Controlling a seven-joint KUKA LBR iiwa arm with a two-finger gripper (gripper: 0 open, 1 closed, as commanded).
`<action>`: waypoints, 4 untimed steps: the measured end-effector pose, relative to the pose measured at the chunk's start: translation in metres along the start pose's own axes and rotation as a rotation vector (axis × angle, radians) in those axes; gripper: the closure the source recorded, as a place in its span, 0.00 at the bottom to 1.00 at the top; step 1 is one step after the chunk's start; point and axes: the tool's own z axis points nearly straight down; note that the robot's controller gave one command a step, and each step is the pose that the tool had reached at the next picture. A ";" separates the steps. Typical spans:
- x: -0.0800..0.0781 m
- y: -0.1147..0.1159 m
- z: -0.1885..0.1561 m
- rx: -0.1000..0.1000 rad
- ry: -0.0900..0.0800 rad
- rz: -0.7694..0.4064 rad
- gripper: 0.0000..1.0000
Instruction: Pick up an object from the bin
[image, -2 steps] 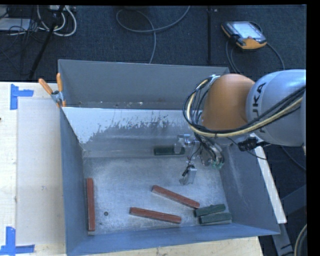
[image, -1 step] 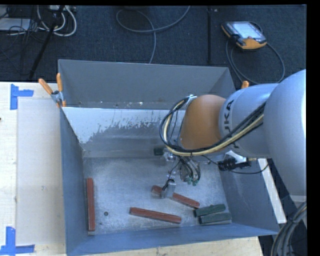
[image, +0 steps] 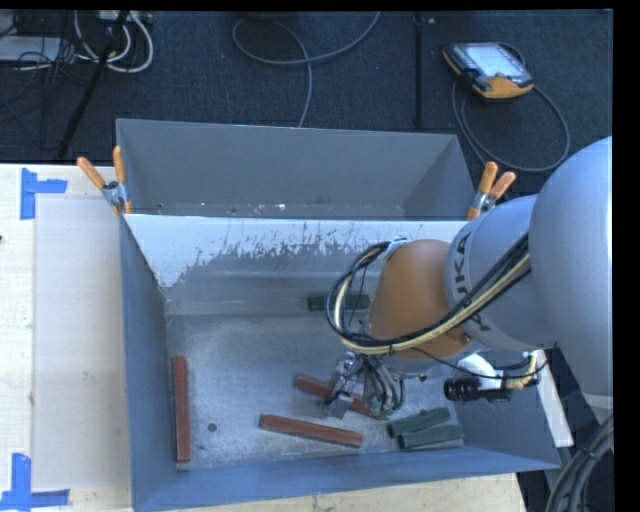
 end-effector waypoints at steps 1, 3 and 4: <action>0.000 0.000 0.000 0.000 0.000 0.000 1.00; 0.007 -0.031 -0.091 0.000 -0.001 0.649 0.00; 0.007 -0.031 -0.091 0.001 0.000 0.648 0.00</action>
Offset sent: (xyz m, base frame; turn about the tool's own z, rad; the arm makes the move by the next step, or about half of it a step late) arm -0.0159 -0.0272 0.0920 0.6539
